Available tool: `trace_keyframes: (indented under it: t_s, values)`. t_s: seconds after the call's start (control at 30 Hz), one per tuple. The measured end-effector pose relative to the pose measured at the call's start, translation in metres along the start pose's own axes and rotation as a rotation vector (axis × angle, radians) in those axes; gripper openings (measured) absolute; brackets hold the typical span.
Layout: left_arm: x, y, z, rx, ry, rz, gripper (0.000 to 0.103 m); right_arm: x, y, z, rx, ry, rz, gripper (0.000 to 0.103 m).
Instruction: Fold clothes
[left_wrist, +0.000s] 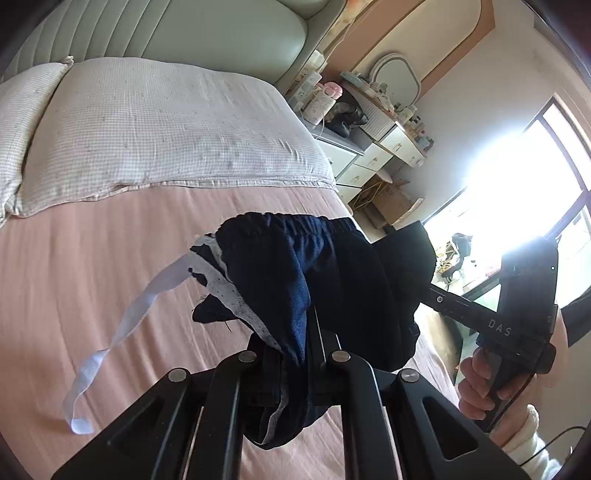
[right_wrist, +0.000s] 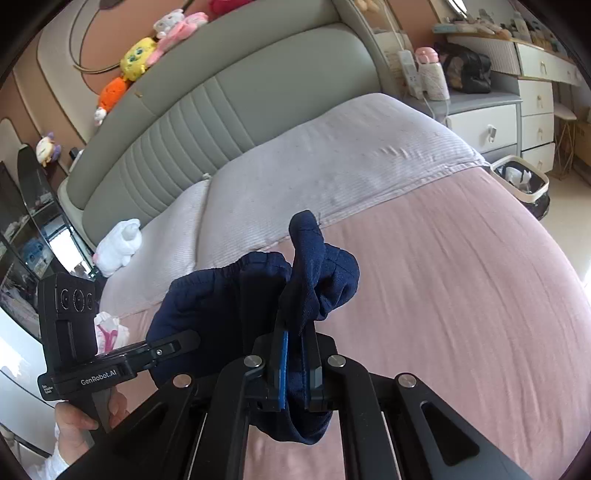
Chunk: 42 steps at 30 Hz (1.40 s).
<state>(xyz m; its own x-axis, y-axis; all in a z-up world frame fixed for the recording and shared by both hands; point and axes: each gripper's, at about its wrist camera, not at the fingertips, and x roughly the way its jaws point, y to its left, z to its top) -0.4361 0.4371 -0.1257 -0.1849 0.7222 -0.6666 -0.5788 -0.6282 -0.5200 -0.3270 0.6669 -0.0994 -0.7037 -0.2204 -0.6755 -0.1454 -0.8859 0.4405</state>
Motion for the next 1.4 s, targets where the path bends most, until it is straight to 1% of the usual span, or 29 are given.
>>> trace_keyframes:
  t_s: [0.07, 0.13, 0.2, 0.23, 0.3, 0.33, 0.37, 0.43, 0.5, 0.53, 0.57, 0.6, 0.63, 0.67, 0.7, 0.77, 0.8, 0.83, 0.9, 0.97, 1.0, 1.07, 1.1, 1.13, 1.2, 1.27, 1.3, 1.33, 1.4]
  values:
    - [0.032, 0.000, 0.000, 0.009, 0.022, 0.029, 0.009, 0.009, -0.040, 0.007, 0.044, 0.034, -0.031, 0.006]
    - [0.071, 0.010, -0.008, -0.024, 0.110, 0.031, 0.009, 0.027, -0.082, 0.005, 0.098, 0.094, -0.062, 0.007]
    - [0.107, 0.022, -0.016, -0.046, 0.217, 0.079, 0.012, 0.050, -0.116, -0.009, 0.140, 0.167, -0.089, 0.008]
    - [0.118, 0.026, -0.019, -0.038, 0.254, 0.103, 0.014, 0.060, -0.127, -0.016, 0.146, 0.195, -0.119, 0.008]
    - [0.115, 0.026, -0.022, 0.004, 0.248, 0.102, 0.018, 0.069, -0.141, -0.029, 0.153, 0.219, -0.155, 0.010]
    - [0.107, 0.025, -0.022, 0.036, 0.234, 0.125, 0.029, 0.066, -0.143, -0.033, 0.157, 0.204, -0.144, 0.013]
    - [0.097, 0.023, -0.022, 0.072, 0.218, 0.154, 0.045, 0.061, -0.142, -0.035, 0.149, 0.180, -0.141, 0.021]
    - [0.073, 0.021, -0.026, 0.133, 0.152, 0.220, 0.055, 0.047, -0.132, -0.035, 0.084, 0.112, -0.214, 0.026]
    - [0.049, 0.020, -0.030, 0.173, 0.043, 0.314, 0.055, 0.035, -0.114, -0.035, -0.005, 0.032, -0.318, 0.026]
    - [0.041, 0.018, -0.032, 0.198, -0.010, 0.334, 0.055, 0.032, -0.103, -0.037, -0.047, -0.004, -0.335, 0.026]
    - [0.041, 0.015, -0.031, 0.224, -0.028, 0.306, 0.055, 0.030, -0.093, -0.040, -0.082, -0.027, -0.312, 0.026]
    - [0.045, 0.014, -0.029, 0.246, -0.025, 0.251, 0.055, 0.032, -0.083, -0.045, -0.113, -0.031, -0.274, 0.026]
    - [0.053, 0.012, -0.027, 0.261, -0.013, 0.221, 0.055, 0.045, -0.073, -0.054, -0.133, 0.023, -0.204, 0.026]
    - [0.064, 0.010, -0.026, 0.271, 0.006, 0.213, 0.055, 0.060, -0.065, -0.062, -0.146, 0.093, -0.152, 0.026]
    - [0.076, 0.008, -0.025, 0.281, 0.024, 0.204, 0.055, 0.075, -0.058, -0.069, -0.157, 0.154, -0.122, 0.026]
    - [0.092, 0.001, -0.026, 0.326, 0.039, 0.202, 0.054, 0.100, -0.056, -0.084, -0.162, 0.229, -0.177, 0.026]
    - [0.097, -0.004, -0.028, 0.359, 0.046, 0.229, 0.054, 0.105, -0.061, -0.091, -0.148, 0.249, -0.210, 0.025]
    - [0.103, -0.006, -0.030, 0.389, 0.053, 0.289, 0.054, 0.106, -0.065, -0.096, -0.133, 0.260, -0.234, 0.020]
    - [0.110, 0.002, -0.030, 0.389, 0.093, 0.365, 0.055, 0.092, -0.073, -0.096, -0.101, 0.237, -0.232, 0.020]
    - [0.107, 0.016, -0.028, 0.323, 0.124, 0.376, 0.057, 0.076, -0.075, -0.093, -0.093, 0.226, -0.249, 0.020]
    - [0.100, 0.019, -0.027, 0.293, 0.110, 0.360, 0.056, 0.068, -0.075, -0.091, -0.099, 0.205, -0.253, 0.020]
    - [0.073, 0.006, -0.028, 0.312, -0.012, 0.286, 0.056, 0.054, -0.073, -0.088, -0.116, 0.162, -0.260, 0.020]
    - [0.074, 0.003, -0.027, 0.333, -0.028, 0.285, 0.056, 0.050, -0.067, -0.085, -0.142, 0.138, -0.260, 0.020]
    - [0.086, 0.002, -0.025, 0.358, -0.001, 0.314, 0.056, 0.051, -0.059, -0.078, -0.182, 0.118, -0.269, 0.020]
    - [0.109, 0.002, -0.021, 0.408, 0.054, 0.374, 0.056, 0.062, -0.038, -0.063, -0.275, 0.085, -0.282, 0.020]
    - [0.133, 0.001, -0.017, 0.457, 0.110, 0.433, 0.057, 0.086, -0.022, -0.053, -0.327, 0.077, -0.281, 0.022]
    - [0.143, 0.007, -0.016, 0.446, 0.142, 0.431, 0.057, 0.100, -0.021, -0.051, -0.334, 0.096, -0.305, 0.022]
    - [0.144, 0.015, -0.013, 0.392, 0.158, 0.399, 0.057, 0.111, -0.022, -0.052, -0.327, 0.127, -0.337, 0.022]
    - [0.124, 0.014, -0.005, 0.322, 0.110, 0.375, 0.057, 0.127, -0.024, -0.053, -0.309, 0.172, -0.394, 0.023]
